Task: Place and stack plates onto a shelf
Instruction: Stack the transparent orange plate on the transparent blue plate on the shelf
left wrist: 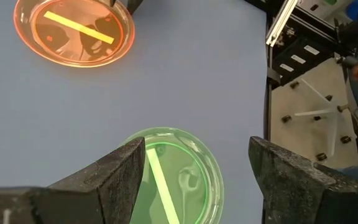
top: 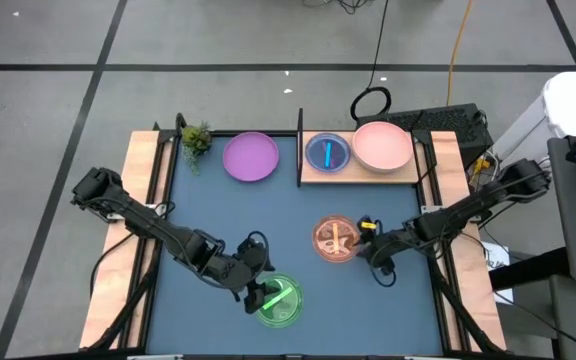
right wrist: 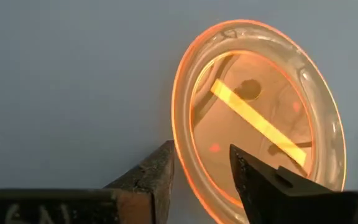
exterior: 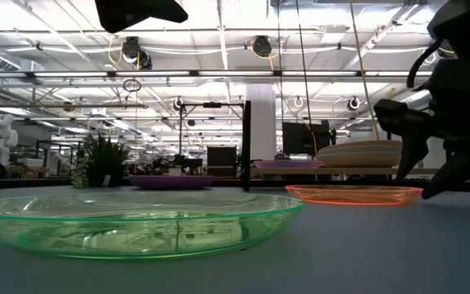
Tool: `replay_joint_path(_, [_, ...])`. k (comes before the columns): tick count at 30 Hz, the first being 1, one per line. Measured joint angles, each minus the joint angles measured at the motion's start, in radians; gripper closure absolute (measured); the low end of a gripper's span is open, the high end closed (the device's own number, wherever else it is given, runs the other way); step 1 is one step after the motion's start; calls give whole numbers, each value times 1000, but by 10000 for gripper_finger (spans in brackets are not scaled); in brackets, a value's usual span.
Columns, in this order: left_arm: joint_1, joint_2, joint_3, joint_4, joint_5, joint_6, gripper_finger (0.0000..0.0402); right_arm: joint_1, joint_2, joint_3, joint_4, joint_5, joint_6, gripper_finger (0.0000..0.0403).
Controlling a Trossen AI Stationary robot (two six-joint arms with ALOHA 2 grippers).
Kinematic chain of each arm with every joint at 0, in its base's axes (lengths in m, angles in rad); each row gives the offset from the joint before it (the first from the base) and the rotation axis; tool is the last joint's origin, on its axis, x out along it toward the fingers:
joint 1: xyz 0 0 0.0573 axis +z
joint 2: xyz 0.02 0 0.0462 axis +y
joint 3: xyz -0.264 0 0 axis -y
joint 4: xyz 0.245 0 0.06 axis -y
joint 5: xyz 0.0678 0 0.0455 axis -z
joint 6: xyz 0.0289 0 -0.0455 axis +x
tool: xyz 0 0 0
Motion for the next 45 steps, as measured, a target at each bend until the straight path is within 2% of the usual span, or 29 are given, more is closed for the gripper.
replay_joint_path(8, [0, 0, 0, 0, 0, -11, 112, -6, 76, 1, 56, 2, -107, 303])
replay_joint_path(12, [0, -1, 0, 0, 0, -11, 112, -7, 79, 9, 44, 50, -129, 335])
replay_joint_path(20, [1, -1, 0, -9, 0, -3, 112, -7, 79, 28, 11, 53, -135, 399])
replay_joint_path(30, [1, -1, 0, -9, 0, -7, 112, -7, 79, 29, -8, 57, -134, 402])
replay_joint_path(33, [1, -1, 0, -9, 0, -12, 112, 1, 79, 39, -16, 98, -97, 403])
replay_joint_path(45, [1, -1, 0, -8, -14, -11, 112, 36, 73, 233, -159, 154, -14, 403])
